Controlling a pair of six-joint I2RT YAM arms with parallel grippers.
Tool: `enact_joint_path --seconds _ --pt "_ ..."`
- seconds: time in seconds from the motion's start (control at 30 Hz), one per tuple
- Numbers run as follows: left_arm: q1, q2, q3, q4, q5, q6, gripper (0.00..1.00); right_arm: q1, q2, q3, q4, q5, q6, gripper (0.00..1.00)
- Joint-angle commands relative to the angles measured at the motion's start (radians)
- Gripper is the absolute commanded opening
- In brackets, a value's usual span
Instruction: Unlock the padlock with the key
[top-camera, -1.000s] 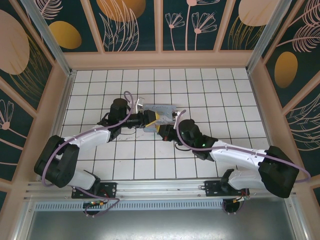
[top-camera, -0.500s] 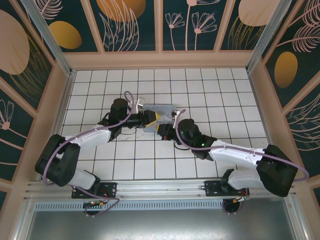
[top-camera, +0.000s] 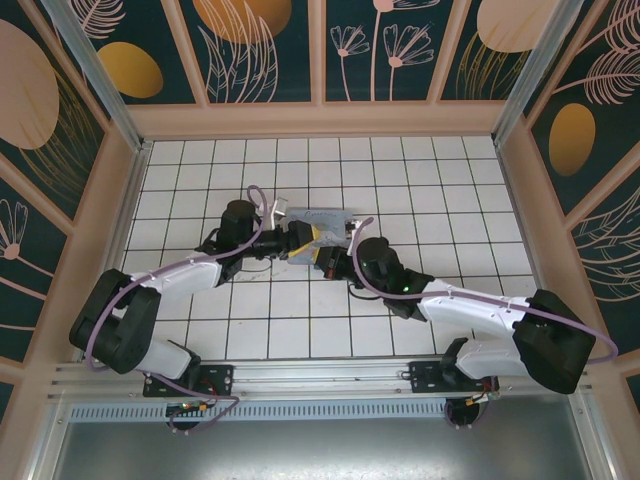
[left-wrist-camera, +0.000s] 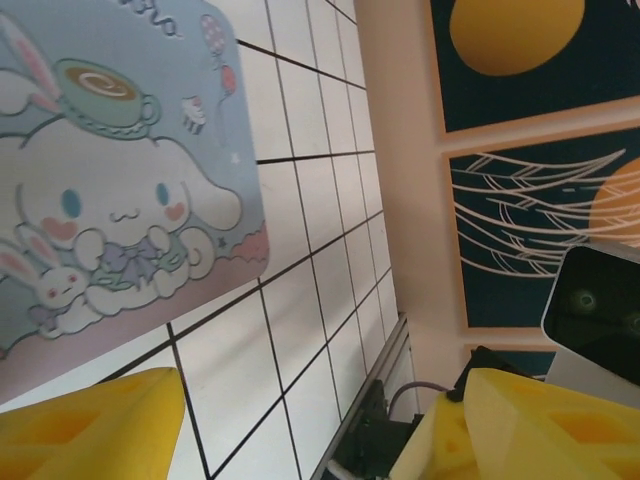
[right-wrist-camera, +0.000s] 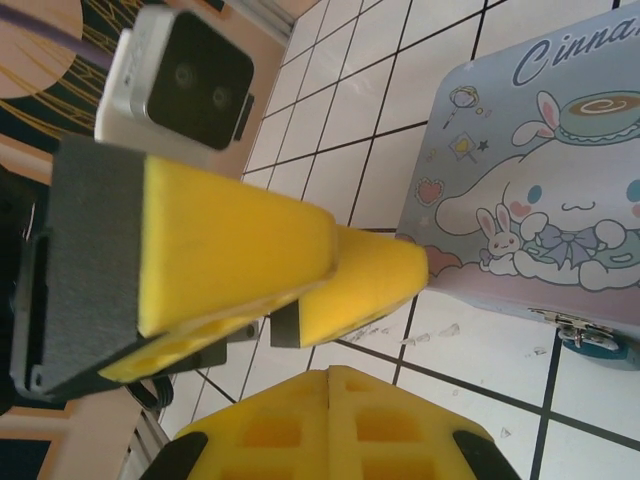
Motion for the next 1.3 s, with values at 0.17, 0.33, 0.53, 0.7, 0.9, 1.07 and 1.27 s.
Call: enact_joint_path --seconds 0.17,0.33,0.53,0.7,0.9,1.07,1.27 --pt "-0.006 -0.079 -0.088 0.160 -0.097 -0.174 0.75 -0.009 -0.033 -0.009 -0.009 0.125 0.253 0.00" --pt "-0.007 -0.108 -0.118 0.241 -0.120 -0.294 0.75 -0.010 -0.036 -0.020 0.060 0.165 0.383 0.00" --pt "-0.007 -0.118 -0.148 0.352 -0.137 -0.424 0.74 0.002 -0.019 -0.020 0.159 0.227 0.503 0.00" --pt "-0.007 -0.112 -0.183 0.454 -0.151 -0.543 0.71 0.017 0.012 -0.027 0.237 0.285 0.613 0.00" --pt "-0.007 -0.105 -0.183 0.511 -0.151 -0.599 0.68 0.031 0.089 -0.004 0.323 0.301 0.690 0.00" --pt "-0.006 -0.096 -0.184 0.537 -0.147 -0.625 0.67 0.044 0.158 0.031 0.390 0.309 0.711 0.00" --pt "-0.007 -0.098 -0.197 0.518 -0.164 -0.608 0.66 0.058 0.203 0.067 0.409 0.296 0.711 0.00"
